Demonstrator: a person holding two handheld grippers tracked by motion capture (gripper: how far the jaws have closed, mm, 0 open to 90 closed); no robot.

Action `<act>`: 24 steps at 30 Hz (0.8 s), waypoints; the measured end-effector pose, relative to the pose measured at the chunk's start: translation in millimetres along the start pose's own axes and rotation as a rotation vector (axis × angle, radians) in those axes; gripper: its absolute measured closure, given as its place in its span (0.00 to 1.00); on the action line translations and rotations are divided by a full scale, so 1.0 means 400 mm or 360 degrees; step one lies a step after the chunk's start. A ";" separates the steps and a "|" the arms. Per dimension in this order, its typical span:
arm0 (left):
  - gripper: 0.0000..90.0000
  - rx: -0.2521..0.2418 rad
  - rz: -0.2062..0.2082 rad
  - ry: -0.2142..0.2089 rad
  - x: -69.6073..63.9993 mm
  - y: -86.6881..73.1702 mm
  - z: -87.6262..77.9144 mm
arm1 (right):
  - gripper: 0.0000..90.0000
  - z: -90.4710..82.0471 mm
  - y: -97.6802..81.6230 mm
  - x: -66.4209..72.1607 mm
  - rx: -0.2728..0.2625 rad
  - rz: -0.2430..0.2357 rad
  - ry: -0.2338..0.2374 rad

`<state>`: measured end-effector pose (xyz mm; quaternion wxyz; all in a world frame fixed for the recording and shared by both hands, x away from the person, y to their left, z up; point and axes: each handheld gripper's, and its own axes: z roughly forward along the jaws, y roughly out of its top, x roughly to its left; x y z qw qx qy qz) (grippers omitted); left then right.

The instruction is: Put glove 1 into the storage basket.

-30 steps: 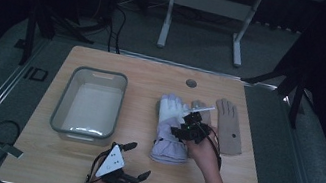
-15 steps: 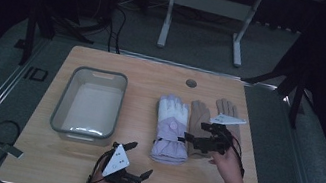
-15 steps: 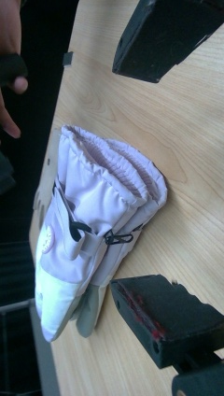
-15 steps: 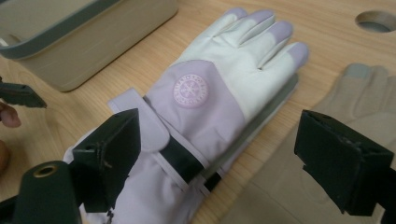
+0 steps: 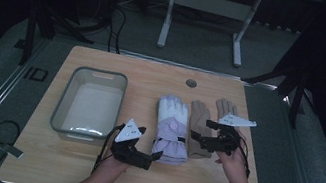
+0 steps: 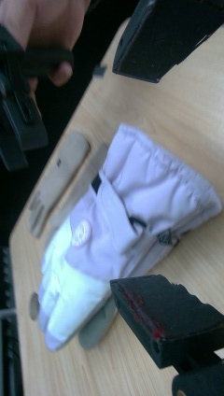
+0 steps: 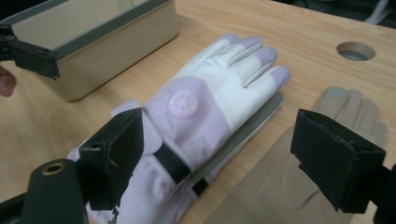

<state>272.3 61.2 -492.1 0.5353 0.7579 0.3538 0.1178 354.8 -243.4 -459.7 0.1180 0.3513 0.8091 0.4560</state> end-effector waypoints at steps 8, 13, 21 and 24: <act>0.08 0.0127 0.0054 0.0099 -0.001 0.039 0.040 | 0.17 0.062 0.017 -0.012 0.0054 0.0167 0.0045; 0.36 0.0152 0.0166 0.0086 -0.031 0.044 0.043 | 0.48 0.091 0.011 -0.017 0.0097 0.0202 -0.0020; 0.45 0.0314 0.0026 0.0168 -0.016 0.020 0.084 | 0.48 0.155 -0.022 -0.022 0.0157 0.0376 -0.0056; 0.40 0.0333 -0.0055 0.0189 -0.002 0.013 0.088 | 0.46 0.166 -0.027 -0.023 0.0190 0.0399 -0.0097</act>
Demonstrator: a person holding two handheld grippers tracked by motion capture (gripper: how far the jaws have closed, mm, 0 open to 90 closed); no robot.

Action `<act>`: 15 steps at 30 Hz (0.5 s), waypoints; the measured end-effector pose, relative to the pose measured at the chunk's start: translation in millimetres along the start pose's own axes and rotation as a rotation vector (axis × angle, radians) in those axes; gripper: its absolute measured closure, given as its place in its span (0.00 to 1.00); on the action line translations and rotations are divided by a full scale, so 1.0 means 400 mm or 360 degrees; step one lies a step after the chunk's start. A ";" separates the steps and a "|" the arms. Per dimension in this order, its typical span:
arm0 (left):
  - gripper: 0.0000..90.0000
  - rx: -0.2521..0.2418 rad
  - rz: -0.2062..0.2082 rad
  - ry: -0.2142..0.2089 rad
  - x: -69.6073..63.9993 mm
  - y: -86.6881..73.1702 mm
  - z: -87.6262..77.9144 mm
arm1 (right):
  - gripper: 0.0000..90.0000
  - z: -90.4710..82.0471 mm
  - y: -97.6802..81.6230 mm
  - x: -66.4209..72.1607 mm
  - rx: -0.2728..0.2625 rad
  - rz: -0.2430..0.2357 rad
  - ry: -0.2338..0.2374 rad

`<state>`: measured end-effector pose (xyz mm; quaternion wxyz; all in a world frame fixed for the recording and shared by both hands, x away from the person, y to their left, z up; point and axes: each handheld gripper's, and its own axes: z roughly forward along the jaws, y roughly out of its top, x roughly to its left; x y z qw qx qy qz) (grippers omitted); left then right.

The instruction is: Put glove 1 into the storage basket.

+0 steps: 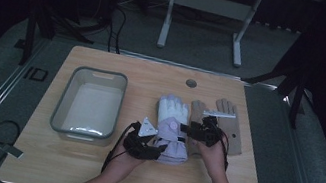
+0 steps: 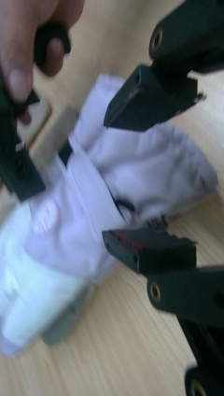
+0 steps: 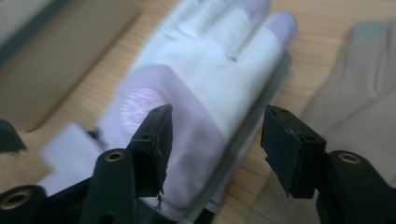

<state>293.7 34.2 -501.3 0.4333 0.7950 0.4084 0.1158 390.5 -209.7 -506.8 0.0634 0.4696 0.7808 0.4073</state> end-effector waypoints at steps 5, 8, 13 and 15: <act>0.29 0.0150 -0.0099 0.0031 0.024 -0.022 0.032 | 0.44 0.050 -0.019 -0.005 0.0147 0.0039 0.0015; 0.29 0.0196 -0.0131 0.0000 0.030 -0.039 0.049 | 0.40 0.063 -0.025 -0.009 0.0218 0.0013 -0.0005; 0.29 0.0233 -0.0181 -0.0030 0.041 -0.057 0.063 | 0.49 0.080 -0.033 -0.030 0.0293 0.0146 0.0105; 0.29 0.0239 -0.0202 -0.0040 0.045 -0.064 0.068 | 0.58 0.085 -0.032 -0.034 0.0313 0.0150 0.0183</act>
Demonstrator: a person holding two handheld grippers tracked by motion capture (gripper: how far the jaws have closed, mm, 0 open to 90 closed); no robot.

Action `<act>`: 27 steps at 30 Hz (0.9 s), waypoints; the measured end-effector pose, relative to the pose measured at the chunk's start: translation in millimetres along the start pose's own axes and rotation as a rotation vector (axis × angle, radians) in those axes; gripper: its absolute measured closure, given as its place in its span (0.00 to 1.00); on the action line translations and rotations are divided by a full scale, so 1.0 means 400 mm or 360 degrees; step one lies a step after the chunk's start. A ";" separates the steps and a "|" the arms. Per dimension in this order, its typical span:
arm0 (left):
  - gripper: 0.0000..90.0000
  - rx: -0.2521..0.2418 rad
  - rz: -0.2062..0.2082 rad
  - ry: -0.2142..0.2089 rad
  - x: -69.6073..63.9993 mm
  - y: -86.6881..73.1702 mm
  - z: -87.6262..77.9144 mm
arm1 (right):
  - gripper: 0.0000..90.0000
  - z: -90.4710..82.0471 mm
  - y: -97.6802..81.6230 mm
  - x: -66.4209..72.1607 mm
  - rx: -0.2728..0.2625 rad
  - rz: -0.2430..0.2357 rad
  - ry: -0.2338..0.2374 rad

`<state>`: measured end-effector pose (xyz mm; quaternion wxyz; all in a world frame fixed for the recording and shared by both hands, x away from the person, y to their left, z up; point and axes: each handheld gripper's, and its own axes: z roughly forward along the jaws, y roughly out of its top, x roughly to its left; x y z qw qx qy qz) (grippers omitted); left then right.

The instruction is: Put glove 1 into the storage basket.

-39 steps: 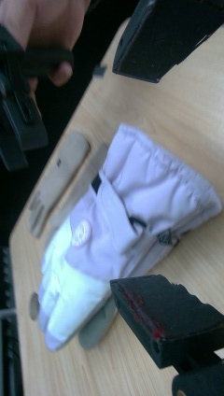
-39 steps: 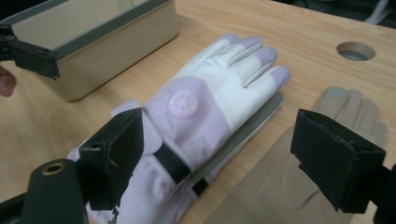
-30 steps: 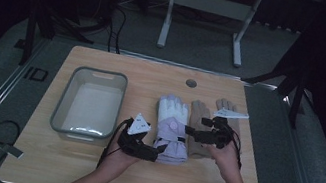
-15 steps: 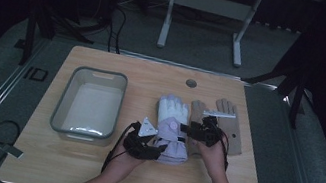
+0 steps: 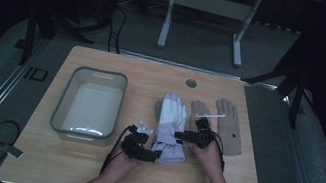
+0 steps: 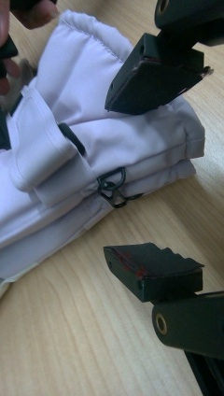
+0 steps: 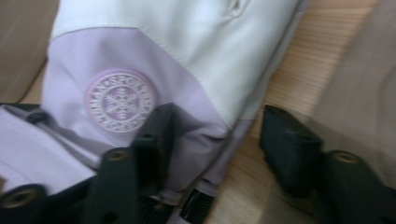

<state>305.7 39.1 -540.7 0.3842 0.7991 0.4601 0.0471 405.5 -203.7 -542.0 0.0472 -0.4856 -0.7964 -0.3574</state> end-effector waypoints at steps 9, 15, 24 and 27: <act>0.29 0.0022 -0.0024 -0.0024 0.008 -0.014 0.013 | 0.83 0.000 0.000 0.018 0.0026 -0.0103 -0.0006; 0.44 0.0049 0.0004 -0.0088 0.006 -0.015 0.016 | 0.88 -0.001 -0.005 0.073 -0.0001 -0.0240 -0.0222; 0.72 0.0059 0.0117 -0.0093 -0.017 -0.013 0.009 | 0.89 0.004 -0.014 0.108 -0.0050 -0.0318 -0.0351; 0.79 0.0050 0.0143 -0.0077 -0.022 -0.012 0.006 | 0.89 0.004 -0.016 0.111 -0.0063 -0.0314 -0.0363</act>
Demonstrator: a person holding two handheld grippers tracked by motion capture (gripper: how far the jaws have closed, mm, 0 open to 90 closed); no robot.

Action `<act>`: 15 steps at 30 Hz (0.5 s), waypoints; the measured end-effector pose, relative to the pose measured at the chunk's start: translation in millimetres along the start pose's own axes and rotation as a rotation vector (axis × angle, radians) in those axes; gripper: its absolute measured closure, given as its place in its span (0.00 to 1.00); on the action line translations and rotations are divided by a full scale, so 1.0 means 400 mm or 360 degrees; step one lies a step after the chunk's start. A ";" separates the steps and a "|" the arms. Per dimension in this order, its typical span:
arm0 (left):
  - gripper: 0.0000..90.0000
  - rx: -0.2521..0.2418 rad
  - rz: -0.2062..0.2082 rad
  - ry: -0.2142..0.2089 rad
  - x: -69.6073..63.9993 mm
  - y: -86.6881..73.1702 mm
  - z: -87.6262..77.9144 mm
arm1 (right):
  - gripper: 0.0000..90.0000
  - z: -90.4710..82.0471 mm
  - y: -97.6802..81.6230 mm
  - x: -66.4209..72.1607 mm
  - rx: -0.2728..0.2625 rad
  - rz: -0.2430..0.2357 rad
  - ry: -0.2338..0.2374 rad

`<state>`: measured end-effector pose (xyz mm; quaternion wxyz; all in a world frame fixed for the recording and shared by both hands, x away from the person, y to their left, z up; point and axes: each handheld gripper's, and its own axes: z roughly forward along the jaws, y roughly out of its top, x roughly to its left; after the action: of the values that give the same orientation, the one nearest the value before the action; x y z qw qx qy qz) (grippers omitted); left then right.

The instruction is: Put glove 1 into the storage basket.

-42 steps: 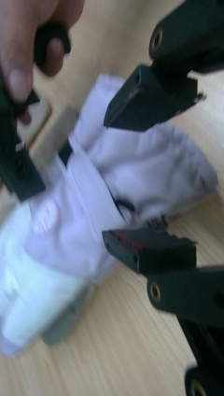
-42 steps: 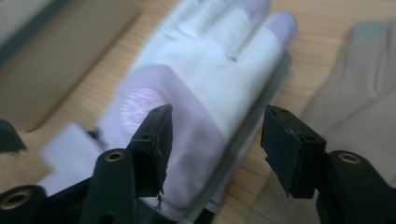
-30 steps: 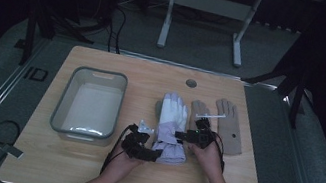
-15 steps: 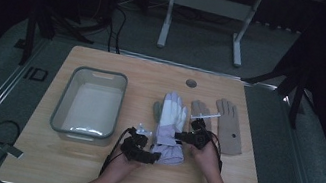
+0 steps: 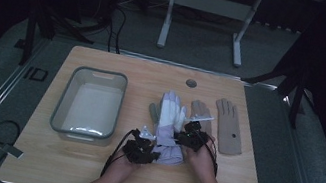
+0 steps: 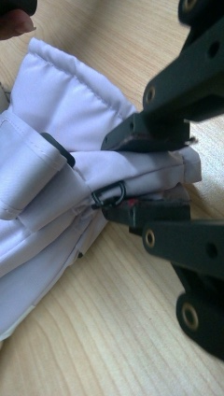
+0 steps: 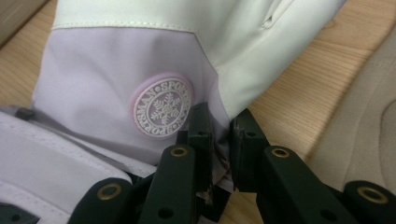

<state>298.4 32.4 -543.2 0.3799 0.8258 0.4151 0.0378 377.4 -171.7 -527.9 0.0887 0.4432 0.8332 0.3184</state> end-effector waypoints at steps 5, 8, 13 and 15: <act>0.84 0.0014 -0.0008 -0.0023 0.011 0.015 -0.009 | 0.90 -0.014 -0.003 0.003 -0.0046 0.0006 -0.0031; 0.85 0.0027 0.0008 -0.0022 0.014 0.025 -0.015 | 0.90 -0.026 0.003 0.004 -0.0061 0.0012 -0.0032; 0.85 0.0011 0.0010 -0.0027 0.020 0.046 -0.037 | 0.91 -0.046 0.022 0.009 -0.0097 0.0006 -0.0040; 0.85 -0.0002 0.0001 -0.0032 0.026 0.054 -0.052 | 0.91 -0.057 0.032 0.014 -0.0124 0.0002 -0.0043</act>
<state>311.6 44.4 -516.8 0.3845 0.8260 0.4111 0.0298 373.1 -172.4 -501.6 0.1169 0.4443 0.8186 0.3446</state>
